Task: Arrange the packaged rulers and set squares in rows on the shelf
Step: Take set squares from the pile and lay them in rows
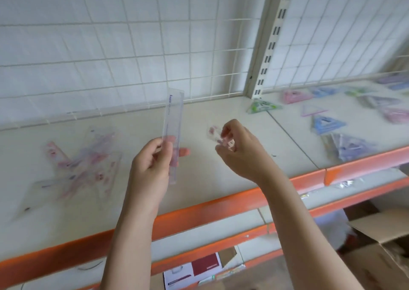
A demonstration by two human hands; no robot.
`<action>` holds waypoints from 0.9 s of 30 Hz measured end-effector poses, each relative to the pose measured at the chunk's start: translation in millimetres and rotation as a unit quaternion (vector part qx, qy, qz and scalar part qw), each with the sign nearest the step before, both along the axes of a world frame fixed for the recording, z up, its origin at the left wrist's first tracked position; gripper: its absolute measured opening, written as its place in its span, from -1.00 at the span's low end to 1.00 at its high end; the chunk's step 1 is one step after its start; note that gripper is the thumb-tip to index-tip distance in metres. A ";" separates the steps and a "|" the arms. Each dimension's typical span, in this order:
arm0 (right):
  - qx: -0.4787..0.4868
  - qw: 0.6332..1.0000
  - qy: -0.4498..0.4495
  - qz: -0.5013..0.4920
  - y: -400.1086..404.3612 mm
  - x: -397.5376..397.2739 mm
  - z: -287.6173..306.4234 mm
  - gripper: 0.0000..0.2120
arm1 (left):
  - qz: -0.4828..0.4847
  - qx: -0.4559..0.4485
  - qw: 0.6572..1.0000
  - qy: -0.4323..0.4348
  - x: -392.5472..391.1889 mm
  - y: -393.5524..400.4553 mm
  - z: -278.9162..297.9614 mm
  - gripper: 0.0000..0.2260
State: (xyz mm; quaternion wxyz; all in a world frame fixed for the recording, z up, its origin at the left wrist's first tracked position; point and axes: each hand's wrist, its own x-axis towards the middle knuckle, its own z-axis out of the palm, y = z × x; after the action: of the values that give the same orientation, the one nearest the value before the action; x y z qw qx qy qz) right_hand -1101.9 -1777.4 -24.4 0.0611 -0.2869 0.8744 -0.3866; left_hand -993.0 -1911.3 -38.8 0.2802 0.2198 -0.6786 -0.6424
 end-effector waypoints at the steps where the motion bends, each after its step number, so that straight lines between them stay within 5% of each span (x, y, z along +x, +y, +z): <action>1: -0.001 1.000 0.004 -0.013 11.5 1.8 0.0 -0.79 | -0.020 0.010 1.000 0.006 -5.1 7.0 0.1 -0.83; 7: -0.021 0.996 0.006 -0.081 76.3 4.4 6.2 -0.54 | -0.072 0.053 0.996 0.016 -33.3 57.9 4.0 -0.80; 14: -0.097 0.989 0.014 -0.107 160.0 -15.0 -1.0 -0.95 | -0.099 0.105 0.989 0.013 -63.3 142.8 8.7 -0.84; 20: -0.127 0.986 -0.020 -0.109 261.9 -44.2 -9.0 -0.64 | -0.090 0.126 0.988 -0.020 -97.2 245.5 11.0 -0.85; 27: -0.236 0.956 -0.105 -0.137 351.0 -73.7 -5.2 -0.86 | -0.105 0.087 0.990 -0.018 -133.1 336.8 10.8 -0.85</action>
State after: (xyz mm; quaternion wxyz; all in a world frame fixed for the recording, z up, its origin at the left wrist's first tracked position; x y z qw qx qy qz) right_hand -1175.6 -1426.5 -29.5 0.0294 -0.1283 0.7779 -0.6144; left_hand -1126.1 -1574.6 -27.9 0.1787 0.1818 -0.6447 -0.7206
